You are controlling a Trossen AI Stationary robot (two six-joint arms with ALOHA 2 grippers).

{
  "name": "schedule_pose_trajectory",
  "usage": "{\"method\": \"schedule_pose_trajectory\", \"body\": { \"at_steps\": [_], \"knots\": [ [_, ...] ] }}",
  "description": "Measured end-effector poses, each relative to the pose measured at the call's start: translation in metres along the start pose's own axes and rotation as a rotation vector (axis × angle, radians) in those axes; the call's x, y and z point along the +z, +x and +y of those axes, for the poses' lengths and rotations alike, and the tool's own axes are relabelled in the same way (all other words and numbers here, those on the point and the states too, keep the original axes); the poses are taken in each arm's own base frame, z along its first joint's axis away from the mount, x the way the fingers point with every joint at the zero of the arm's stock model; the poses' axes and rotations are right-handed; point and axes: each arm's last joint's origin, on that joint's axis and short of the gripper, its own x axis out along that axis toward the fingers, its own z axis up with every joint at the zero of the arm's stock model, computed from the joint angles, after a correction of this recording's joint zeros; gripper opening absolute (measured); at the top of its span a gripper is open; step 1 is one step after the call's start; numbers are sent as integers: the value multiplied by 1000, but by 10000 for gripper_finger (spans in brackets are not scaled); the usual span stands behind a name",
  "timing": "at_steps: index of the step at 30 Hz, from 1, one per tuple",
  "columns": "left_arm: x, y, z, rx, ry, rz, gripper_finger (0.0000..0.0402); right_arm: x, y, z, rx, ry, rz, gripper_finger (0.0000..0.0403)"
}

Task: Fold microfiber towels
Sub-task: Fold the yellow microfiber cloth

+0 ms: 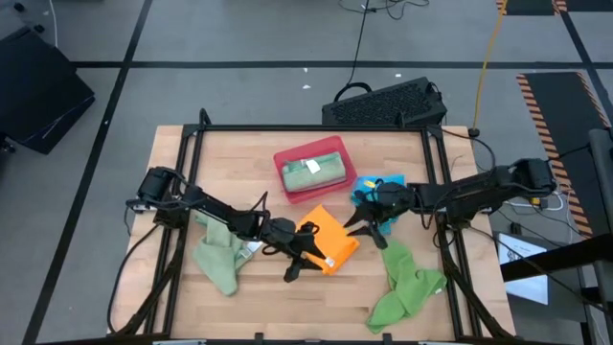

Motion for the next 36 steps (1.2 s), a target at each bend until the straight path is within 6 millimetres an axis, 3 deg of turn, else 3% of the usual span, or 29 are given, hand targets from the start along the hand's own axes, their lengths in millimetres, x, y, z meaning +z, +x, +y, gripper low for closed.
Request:
{"method": "schedule_pose_trajectory", "body": {
  "at_steps": [5,10,16,21,27,32,36],
  "knots": [
    [-3,-2,6,127,27,28,166,-4,27,11,47,-38,-57,91],
    [-22,-6,13,302,-60,192,166,-24,51,12,25,-18,-11,52],
    [-30,-8,11,406,-177,231,166,-53,69,6,20,54,116,7],
    [-25,-11,2,406,-242,202,166,-66,75,6,24,71,176,5],
    [-24,-30,-7,584,-319,243,166,-65,75,11,44,11,174,3],
    [-28,-37,-1,690,-469,244,170,-61,74,13,50,-44,150,2],
    [-32,-34,6,673,-542,263,203,-58,73,14,52,-60,129,2]
  ]
}}
